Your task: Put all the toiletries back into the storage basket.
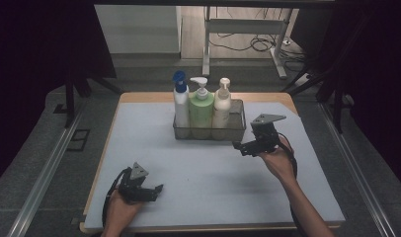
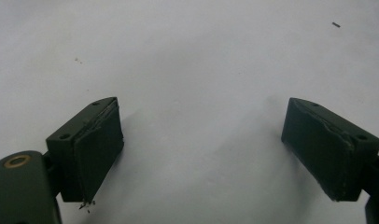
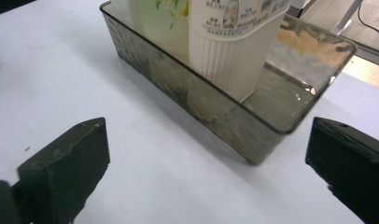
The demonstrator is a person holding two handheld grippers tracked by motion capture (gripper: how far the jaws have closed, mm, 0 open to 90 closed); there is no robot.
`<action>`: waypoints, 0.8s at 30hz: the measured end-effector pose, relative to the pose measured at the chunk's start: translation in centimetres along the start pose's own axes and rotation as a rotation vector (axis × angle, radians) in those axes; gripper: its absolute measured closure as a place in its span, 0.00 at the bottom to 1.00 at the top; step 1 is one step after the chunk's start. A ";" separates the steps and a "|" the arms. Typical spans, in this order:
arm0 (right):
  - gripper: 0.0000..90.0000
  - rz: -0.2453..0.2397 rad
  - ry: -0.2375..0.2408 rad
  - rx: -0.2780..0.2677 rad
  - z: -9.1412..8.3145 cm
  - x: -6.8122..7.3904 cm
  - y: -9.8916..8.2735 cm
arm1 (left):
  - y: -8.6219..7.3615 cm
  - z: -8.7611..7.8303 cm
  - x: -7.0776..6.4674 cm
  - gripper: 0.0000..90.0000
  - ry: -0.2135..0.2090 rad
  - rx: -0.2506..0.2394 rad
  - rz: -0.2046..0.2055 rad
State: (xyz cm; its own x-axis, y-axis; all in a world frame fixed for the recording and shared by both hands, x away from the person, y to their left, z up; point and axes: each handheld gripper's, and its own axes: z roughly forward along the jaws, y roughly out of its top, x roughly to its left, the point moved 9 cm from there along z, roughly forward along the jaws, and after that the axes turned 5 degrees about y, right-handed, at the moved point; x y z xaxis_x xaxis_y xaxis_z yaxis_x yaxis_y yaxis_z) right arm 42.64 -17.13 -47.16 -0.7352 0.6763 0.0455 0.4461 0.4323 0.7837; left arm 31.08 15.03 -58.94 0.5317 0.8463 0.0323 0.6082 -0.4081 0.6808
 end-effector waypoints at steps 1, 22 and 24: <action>0.00 -0.001 -0.002 -0.003 -0.5 0.1 -0.4 | 0.0 0.0 0.0 0.14 0.000 0.000 0.000; 0.00 0.011 -0.067 0.003 -5.3 0.1 -5.1 | 0.0 0.0 0.0 0.14 0.001 -0.001 0.000; 0.00 0.020 -0.071 -0.001 -5.5 0.1 -5.7 | 0.0 0.0 0.0 0.14 0.001 -0.001 -0.001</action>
State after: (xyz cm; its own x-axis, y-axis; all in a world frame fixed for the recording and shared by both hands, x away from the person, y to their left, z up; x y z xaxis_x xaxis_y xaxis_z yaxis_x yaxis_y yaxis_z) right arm 37.20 -22.78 -48.20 -0.6883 0.7252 0.0174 0.4600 0.4179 0.7834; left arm 31.08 15.02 -58.94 0.5310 0.8467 0.0323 0.6078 -0.4072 0.6817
